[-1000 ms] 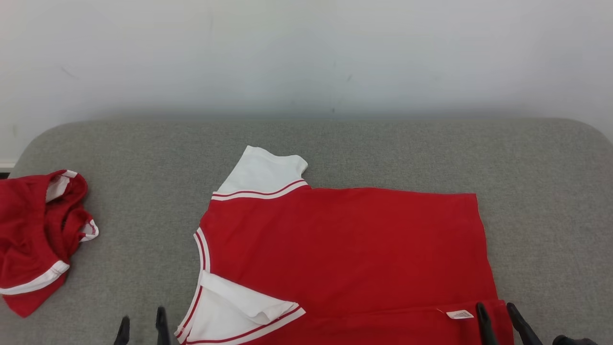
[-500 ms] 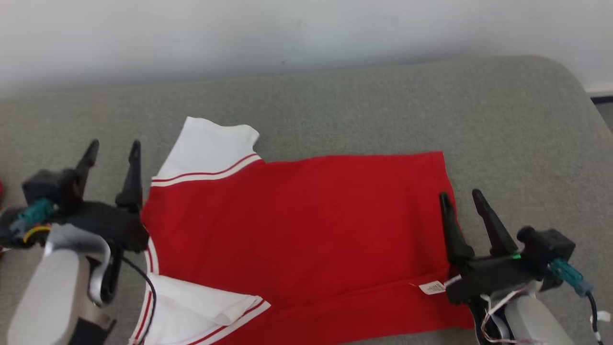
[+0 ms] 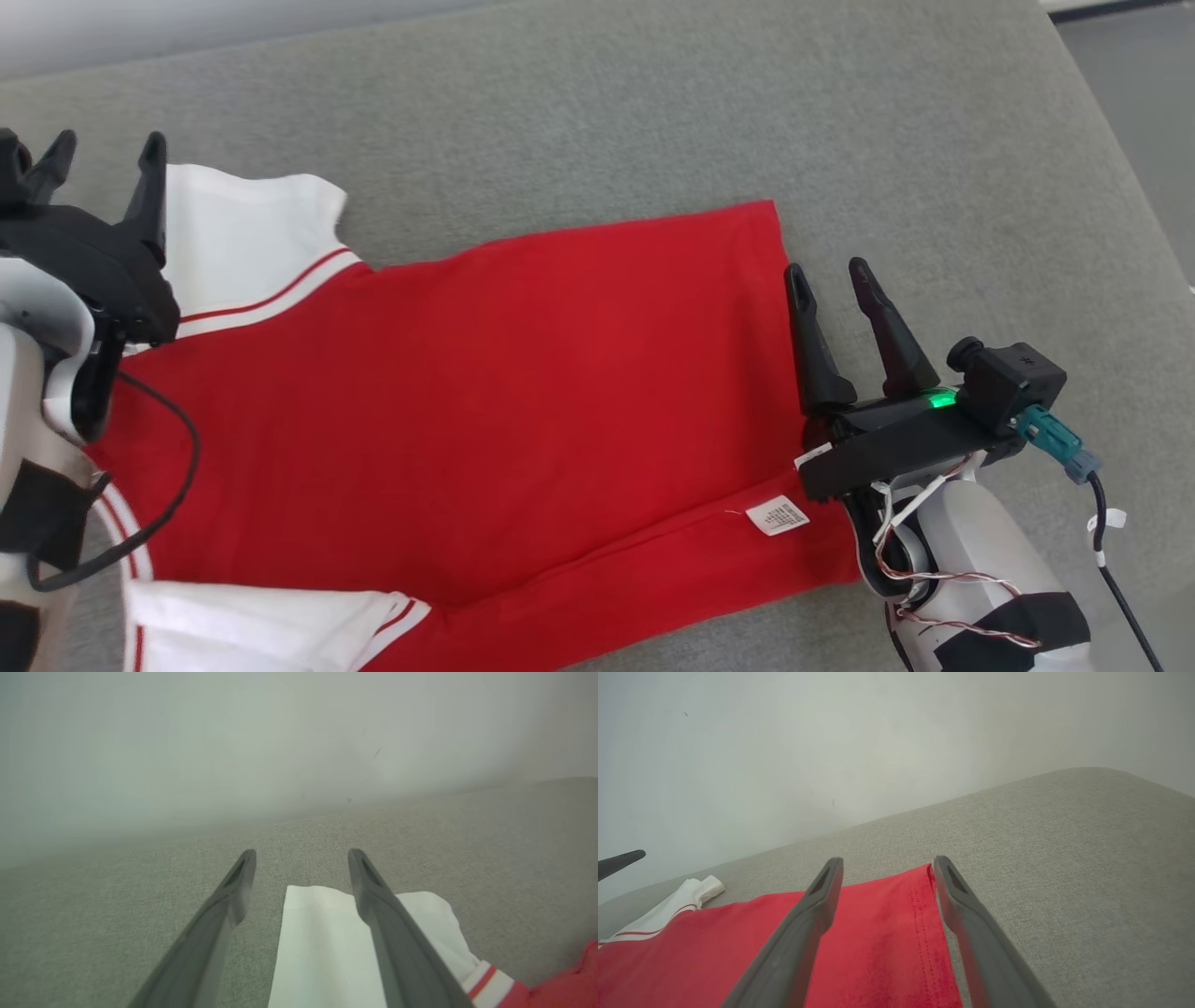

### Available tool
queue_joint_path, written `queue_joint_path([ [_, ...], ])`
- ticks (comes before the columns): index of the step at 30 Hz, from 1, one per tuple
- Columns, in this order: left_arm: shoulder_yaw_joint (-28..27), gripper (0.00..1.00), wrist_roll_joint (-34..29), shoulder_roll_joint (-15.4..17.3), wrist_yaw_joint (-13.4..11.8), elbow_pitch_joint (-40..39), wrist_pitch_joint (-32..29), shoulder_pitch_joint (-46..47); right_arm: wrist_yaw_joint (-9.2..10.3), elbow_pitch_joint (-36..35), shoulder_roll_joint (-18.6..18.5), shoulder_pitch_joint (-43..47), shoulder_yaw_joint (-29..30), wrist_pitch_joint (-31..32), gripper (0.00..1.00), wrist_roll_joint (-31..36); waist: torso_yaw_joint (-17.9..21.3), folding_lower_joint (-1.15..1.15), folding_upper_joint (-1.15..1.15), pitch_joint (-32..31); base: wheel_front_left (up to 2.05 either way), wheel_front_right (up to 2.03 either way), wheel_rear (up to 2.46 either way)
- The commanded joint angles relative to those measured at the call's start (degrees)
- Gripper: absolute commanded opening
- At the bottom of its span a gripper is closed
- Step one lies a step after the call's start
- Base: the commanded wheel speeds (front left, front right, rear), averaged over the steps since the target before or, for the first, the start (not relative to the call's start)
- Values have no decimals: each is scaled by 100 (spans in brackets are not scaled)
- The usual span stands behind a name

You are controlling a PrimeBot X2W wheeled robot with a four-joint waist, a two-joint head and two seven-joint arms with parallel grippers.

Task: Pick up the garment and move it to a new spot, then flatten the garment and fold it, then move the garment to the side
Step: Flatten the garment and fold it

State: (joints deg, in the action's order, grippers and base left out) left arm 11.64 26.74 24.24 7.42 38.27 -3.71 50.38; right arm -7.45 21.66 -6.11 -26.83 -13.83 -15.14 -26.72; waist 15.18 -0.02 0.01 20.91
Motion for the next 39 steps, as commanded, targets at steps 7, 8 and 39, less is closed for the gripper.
queue_joint_path([
  [7, 168, 100, -74, 224, 5, 842, -76, 450, -5, -9, 76, -102, -89, -8, 100, -78, 434, 2, -1, 442, 0, 0, 0],
  [8, 208, 100, -66, 218, 6, 931, -81, 492, -5, -15, 75, -107, -94, -8, 100, -84, 446, 2, -1, 453, 0, 0, 0],
  [39, 1055, 0, 682, -48, 5, 1328, 633, 797, -5, 1843, -330, -1616, -664, 649, 100, -660, -76, 2, -1, 283, 0, 0, 0],
])
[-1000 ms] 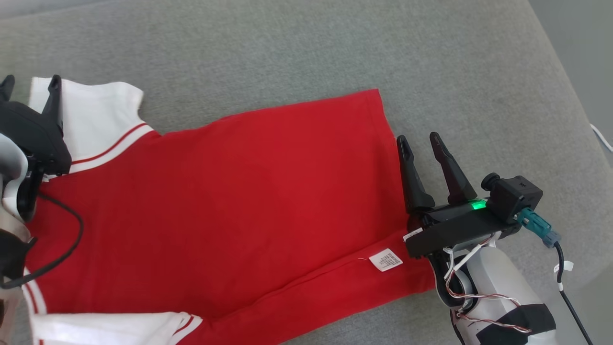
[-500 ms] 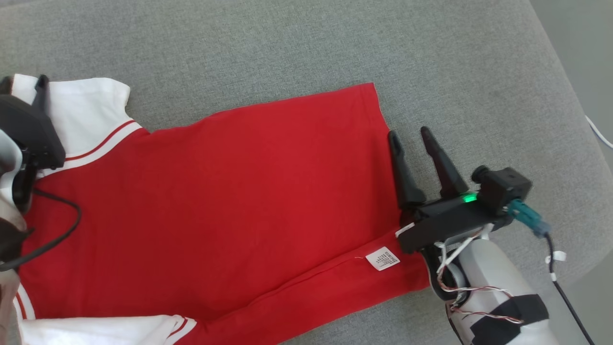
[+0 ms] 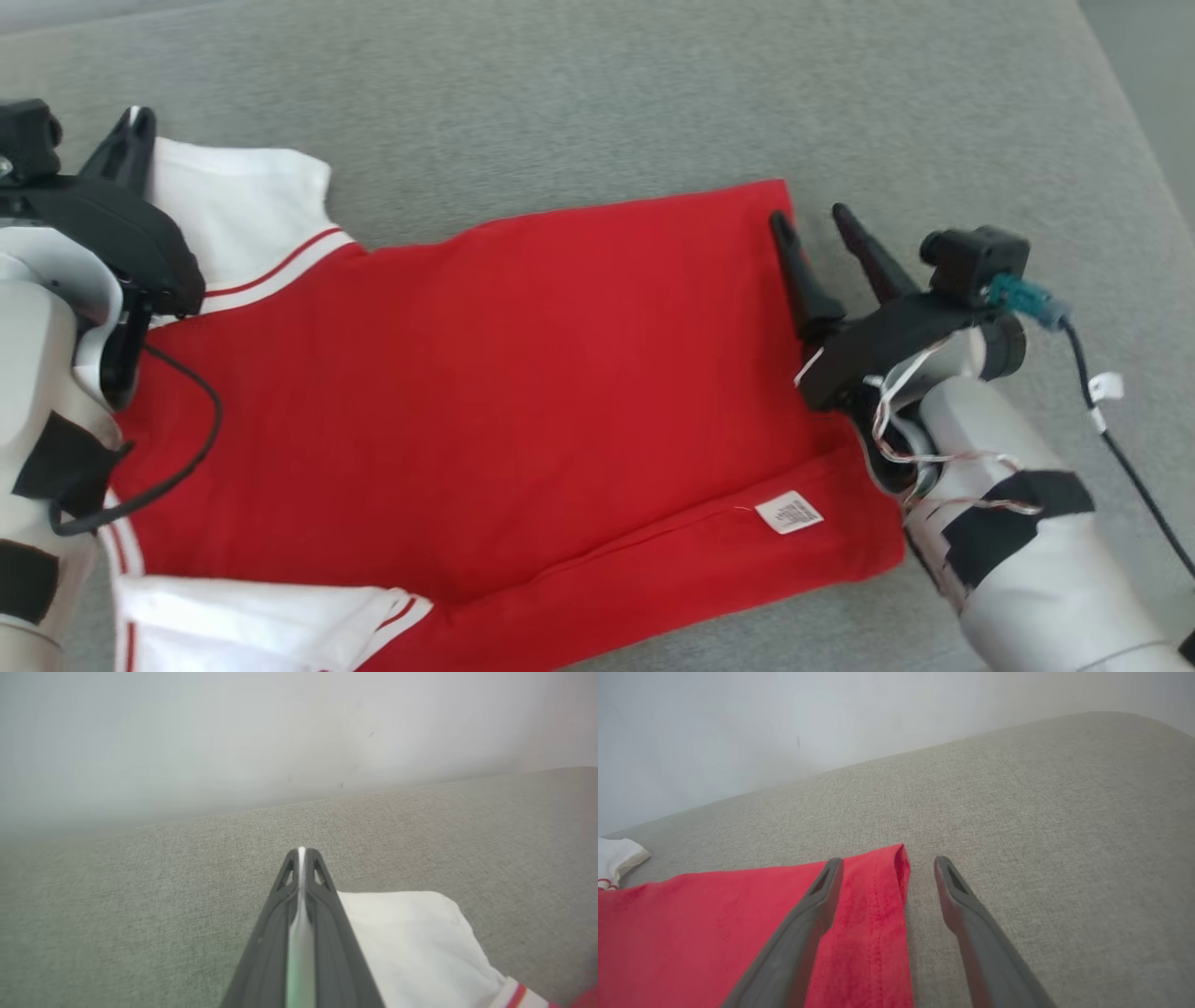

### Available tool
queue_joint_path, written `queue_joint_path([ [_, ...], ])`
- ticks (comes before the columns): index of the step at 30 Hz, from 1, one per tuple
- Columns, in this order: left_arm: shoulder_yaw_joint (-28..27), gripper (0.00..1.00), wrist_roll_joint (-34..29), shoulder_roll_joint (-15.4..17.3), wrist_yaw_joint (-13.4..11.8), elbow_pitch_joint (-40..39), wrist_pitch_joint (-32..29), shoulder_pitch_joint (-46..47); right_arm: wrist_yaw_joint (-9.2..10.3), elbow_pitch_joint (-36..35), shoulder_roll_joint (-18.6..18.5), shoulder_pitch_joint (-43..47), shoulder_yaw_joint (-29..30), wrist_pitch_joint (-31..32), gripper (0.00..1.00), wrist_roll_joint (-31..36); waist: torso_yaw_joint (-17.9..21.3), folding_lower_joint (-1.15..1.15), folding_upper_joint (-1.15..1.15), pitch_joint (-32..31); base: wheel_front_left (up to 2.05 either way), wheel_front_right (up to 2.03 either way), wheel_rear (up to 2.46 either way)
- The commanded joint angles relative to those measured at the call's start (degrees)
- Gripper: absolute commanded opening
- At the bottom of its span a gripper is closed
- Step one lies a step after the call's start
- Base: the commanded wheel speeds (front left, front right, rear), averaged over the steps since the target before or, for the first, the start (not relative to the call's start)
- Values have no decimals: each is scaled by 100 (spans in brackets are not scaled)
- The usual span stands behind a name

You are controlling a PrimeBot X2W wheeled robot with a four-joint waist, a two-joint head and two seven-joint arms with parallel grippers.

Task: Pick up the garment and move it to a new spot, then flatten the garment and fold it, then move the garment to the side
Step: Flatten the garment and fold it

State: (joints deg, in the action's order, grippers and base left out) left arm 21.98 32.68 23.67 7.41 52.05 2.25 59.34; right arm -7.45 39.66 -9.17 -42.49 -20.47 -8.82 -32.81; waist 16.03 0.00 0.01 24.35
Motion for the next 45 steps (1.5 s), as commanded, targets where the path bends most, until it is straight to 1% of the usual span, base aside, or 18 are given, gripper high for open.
queue_joint_path([
  [1, 70, 0, 129, -3, 6, -117, 75, -104, -5, 146, -60, -119, 10, 80, 100, -85, -216, 0, -1, -63, 0, 0, 0],
  [7, 312, 0, 346, -25, 7, -421, 174, -143, -5, 758, -107, -537, -60, 540, 100, -255, -462, 0, -1, -30, 0, 0, 0],
  [8, 357, 0, 363, -39, 7, -459, 191, -120, -5, 810, -111, -636, -35, 497, 100, -294, -499, 0, -1, -10, 0, 0, 0],
  [9, 389, 0, 399, -33, 7, -487, 208, -100, -5, 904, -117, -729, -18, 494, 49, -302, -523, 0, -1, 5, 0, 0, 0],
  [10, 421, 0, 433, -38, 6, -511, 222, -81, -5, 1061, -151, -769, -38, 568, 0, -236, -549, 0, -1, 20, 0, 0, 0],
  [12, 473, 0, 478, -44, 6, -547, 253, -38, -5, 1319, -158, -914, 17, 578, 0, -183, -588, 0, -1, 47, 0, 0, 0],
  [16, 497, 0, 527, -5, 6, -515, 350, 63, -5, 1689, -95, -1284, 167, 346, 0, -118, -634, 0, -1, 72, 0, 0, 0],
  [21, 529, 0, 633, -91, 7, -395, 512, 199, -5, 2109, -86, -1627, 223, 123, 0, -66, -711, 0, -1, 4, 0, 0, 0],
  [24, 584, 0, 685, -145, 7, -339, 633, 195, -5, 2233, -21, -1679, 202, -61, 0, -120, -764, 0, -1, -84, 0, 0, 0],
  [28, 659, 0, 769, -159, 7, -349, 751, 98, -5, 2272, -20, -1581, 137, -211, 0, -198, -779, 0, -1, -198, 0, 0, 0],
  [33, 654, 0, 976, -27, 7, -626, 1037, -295, -5, 2056, -104, -1148, -58, -430, 0, -426, -762, 0, -1, -440, 0, 0, 0],
  [38, 501, 0, 1201, 160, -2, -1345, 1229, -1100, -5, 1466, -331, -482, -260, -567, 0, -835, -780, 0, -1, -681, 0, 0, 0],
  [40, 389, 0, 1170, 233, -101, -1739, 1268, -1507, -5, 1169, -455, -187, -328, -599, 0, -1004, -808, 0, -1, -761, 0, 0, 0],
  [43, 197, 0, 1194, 209, -252, -2535, 1287, -2250, -5, 740, -647, 268, -337, -630, 0, -1288, -884, 0, -1, -856, 0, 0, 0],
  [45, 101, 0, 1051, 208, -408, -3144, 1293, -2768, -5, 470, -792, 584, -335, -632, 0, -1409, -955, 0, -1, -910, 0, 0, 0],
])
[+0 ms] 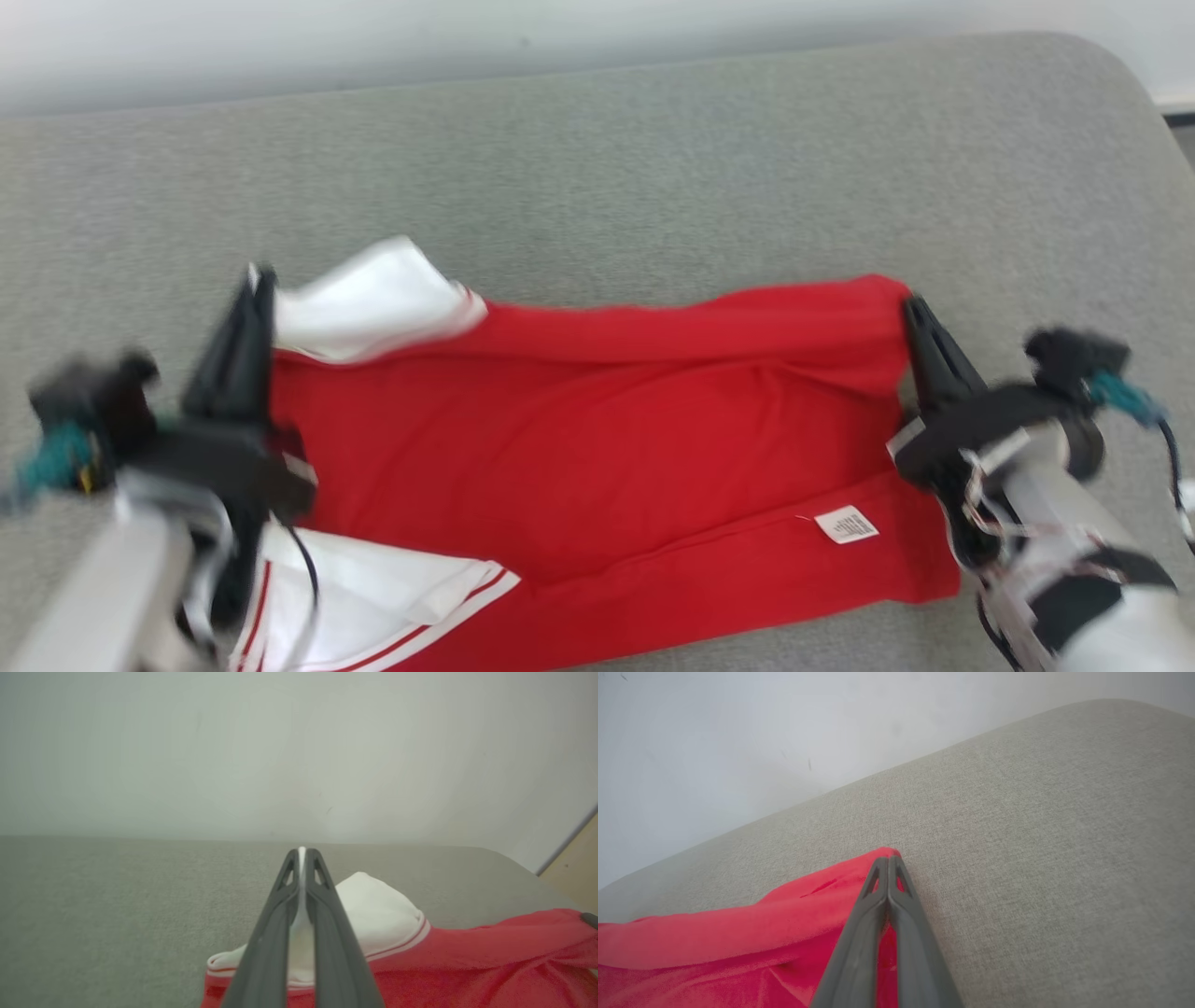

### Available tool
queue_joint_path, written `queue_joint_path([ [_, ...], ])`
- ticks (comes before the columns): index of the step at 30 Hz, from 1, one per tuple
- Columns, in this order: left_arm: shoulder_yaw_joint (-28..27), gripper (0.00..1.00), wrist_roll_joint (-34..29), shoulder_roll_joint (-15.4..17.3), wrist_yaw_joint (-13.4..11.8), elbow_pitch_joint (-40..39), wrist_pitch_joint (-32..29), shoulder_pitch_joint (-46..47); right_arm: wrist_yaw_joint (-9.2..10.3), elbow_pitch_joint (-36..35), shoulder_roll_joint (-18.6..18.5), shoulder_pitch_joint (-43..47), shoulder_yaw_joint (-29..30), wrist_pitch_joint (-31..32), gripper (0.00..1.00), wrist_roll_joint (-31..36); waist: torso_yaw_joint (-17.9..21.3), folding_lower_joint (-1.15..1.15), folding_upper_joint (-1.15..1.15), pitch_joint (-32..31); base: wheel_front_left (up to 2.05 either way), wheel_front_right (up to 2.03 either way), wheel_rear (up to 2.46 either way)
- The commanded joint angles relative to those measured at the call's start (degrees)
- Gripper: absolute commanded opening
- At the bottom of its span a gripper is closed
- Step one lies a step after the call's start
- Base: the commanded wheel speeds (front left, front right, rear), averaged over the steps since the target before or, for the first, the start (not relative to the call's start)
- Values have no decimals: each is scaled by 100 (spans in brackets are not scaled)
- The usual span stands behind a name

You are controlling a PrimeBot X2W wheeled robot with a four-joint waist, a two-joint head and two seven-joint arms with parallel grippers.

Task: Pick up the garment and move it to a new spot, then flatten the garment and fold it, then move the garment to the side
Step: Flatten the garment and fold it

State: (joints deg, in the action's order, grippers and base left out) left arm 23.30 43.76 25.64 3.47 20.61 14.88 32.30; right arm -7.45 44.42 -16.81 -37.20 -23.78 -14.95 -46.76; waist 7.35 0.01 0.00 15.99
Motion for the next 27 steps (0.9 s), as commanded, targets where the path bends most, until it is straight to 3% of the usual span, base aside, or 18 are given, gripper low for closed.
queue_joint_path([
  [1, -90, 0, -92, -30, -102, -282, 30, -337, -5, -128, -98, 211, 11, -23, 0, -64, -127, -1, 0, -99, 0, 0, 0],
  [6, -145, 0, -347, -209, -454, -1318, 26, -1503, -5, -780, -343, 947, 234, -24, 0, -267, -302, -1, 0, -159, 0, 0, 0],
  [11, -390, 0, -480, -572, -581, -1615, 27, -2339, -5, -1411, -432, 1672, 465, -26, 0, -238, -407, -1, 0, -226, 0, 0, 0],
  [20, -804, 0, -776, -1211, -372, -1287, 27, -2967, -5, -1672, -454, 2301, 734, 157, 0, -134, -489, -1, 0, -365, 0, 0, 0],
  [24, -880, 0, -846, -1314, -262, -940, 27, -2982, -5, -1645, -396, 2421, 781, 286, 0, -55, -517, -1, 0, -411, 0, 0, 0],
  [25, -931, 26, -879, -1363, -252, -842, 28, -2963, -5, -1650, -376, 2445, 798, 305, 31, -10, -524, -1, 0, -427, 0, 0, 0],
  [26, -1001, 51, -953, -1397, -229, -771, 28, -2930, -5, -1664, -370, 2460, 829, 295, 82, 40, -533, -1, 0, -447, 0, 0, 0],
  [27, -1054, 100, -1027, -1416, -209, -709, 28, -2914, -5, -1674, -339, 2479, 864, 306, 100, 48, -537, -1, 0, -463, 0, 0, 0],
])
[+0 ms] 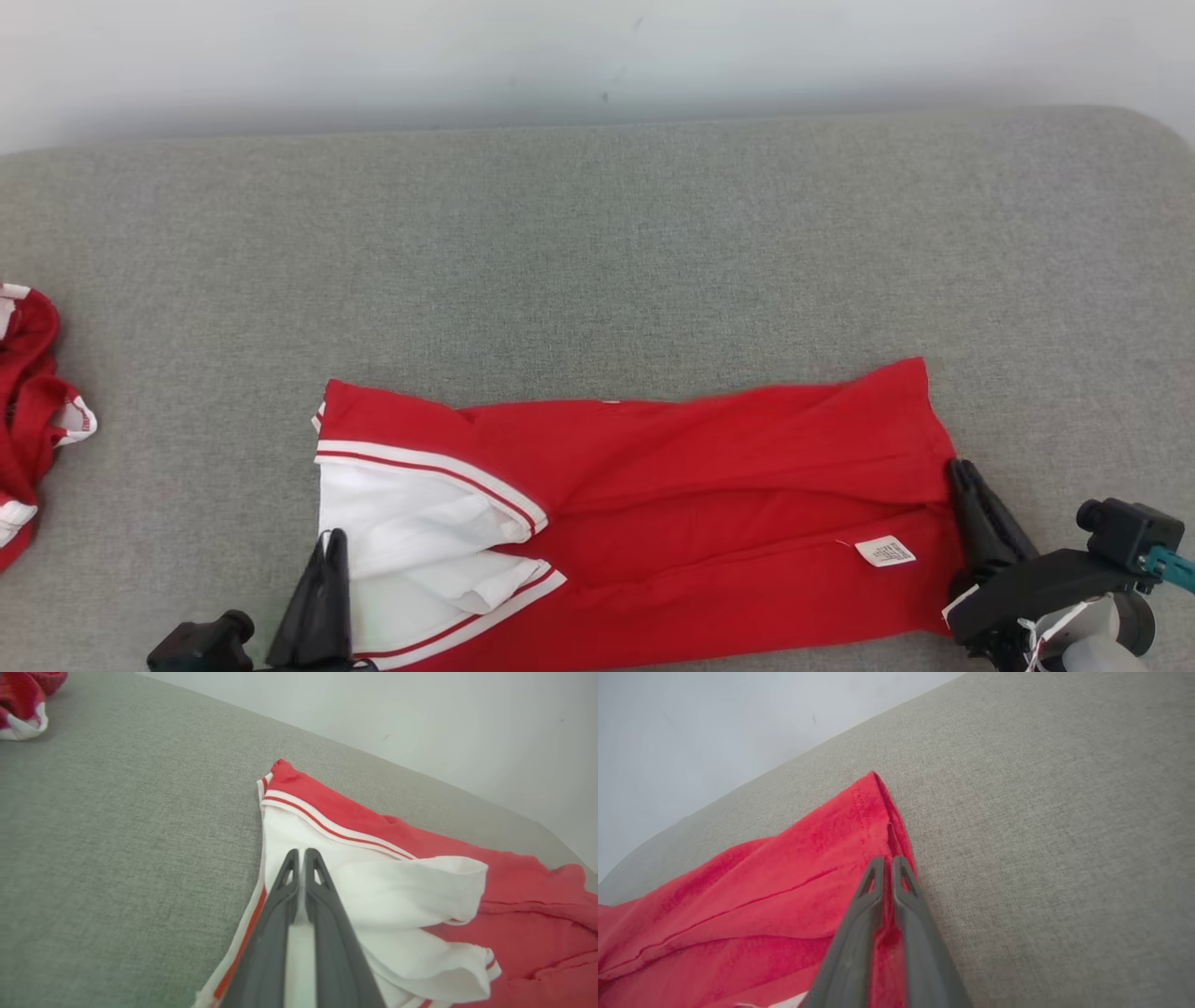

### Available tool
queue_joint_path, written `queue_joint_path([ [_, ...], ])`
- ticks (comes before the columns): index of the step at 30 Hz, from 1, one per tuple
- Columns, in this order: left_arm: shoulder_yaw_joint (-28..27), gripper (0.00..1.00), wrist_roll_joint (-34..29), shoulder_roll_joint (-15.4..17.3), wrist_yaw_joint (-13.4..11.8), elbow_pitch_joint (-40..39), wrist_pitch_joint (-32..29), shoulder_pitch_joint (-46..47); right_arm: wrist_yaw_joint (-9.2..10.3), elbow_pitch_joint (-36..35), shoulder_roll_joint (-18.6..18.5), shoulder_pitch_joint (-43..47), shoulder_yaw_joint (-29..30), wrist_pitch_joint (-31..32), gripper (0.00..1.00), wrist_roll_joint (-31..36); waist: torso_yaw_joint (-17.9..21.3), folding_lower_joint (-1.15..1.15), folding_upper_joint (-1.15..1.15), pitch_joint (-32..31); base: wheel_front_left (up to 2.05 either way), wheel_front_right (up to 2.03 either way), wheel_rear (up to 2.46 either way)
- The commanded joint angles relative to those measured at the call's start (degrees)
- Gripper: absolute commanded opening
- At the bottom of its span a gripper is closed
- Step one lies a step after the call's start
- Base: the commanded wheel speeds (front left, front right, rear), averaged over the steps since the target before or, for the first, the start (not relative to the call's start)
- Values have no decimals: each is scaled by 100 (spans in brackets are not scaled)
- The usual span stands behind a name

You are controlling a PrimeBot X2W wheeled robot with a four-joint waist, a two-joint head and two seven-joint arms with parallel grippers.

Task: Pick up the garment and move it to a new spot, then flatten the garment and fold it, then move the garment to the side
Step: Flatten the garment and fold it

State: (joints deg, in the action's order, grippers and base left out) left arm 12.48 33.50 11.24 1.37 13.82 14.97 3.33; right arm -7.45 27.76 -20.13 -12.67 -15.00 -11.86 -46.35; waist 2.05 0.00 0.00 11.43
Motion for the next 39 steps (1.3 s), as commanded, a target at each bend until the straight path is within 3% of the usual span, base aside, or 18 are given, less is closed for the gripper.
queue_joint_path([
  [1, -28, 100, -62, -23, 14, -4, 19, -30, -5, -35, 12, 55, 32, 1, 100, 12, -15, 0, 0, -30, 0, 0, 0],
  [9, -696, 100, -686, -359, 111, -174, 18, -262, -5, -374, 51, 338, 466, 36, 100, 298, -137, 0, 0, -294, 0, 0, 0],
  [15, -1080, 100, -1594, -517, 119, -446, 18, -492, -5, -118, 159, 192, 635, 317, 100, 696, -271, 0, 0, -483, 0, 0, 0],
  [27, -1456, 100, -2127, -826, 336, -241, 18, -709, -5, 1344, 446, -382, 662, 490, 100, 1329, -461, 0, 0, -633, 0, 0, 0],
  [37, -1399, 100, -2313, -838, 271, -172, 18, -653, -5, 2258, 635, -634, 546, 433, 100, 1308, -523, 0, 0, -632, 0, 0, 0],
  [38, -1396, 100, -2314, -838, 266, -174, 18, -648, -5, 2311, 638, -634, 527, 432, 49, 1293, -518, 0, 0, -634, 0, 0, 0],
  [39, -1391, 100, -2314, -838, 256, -177, 19, -658, -5, 2352, 646, -646, 504, 425, 29, 1276, -510, 0, 0, -639, 0, 0, 0],
])
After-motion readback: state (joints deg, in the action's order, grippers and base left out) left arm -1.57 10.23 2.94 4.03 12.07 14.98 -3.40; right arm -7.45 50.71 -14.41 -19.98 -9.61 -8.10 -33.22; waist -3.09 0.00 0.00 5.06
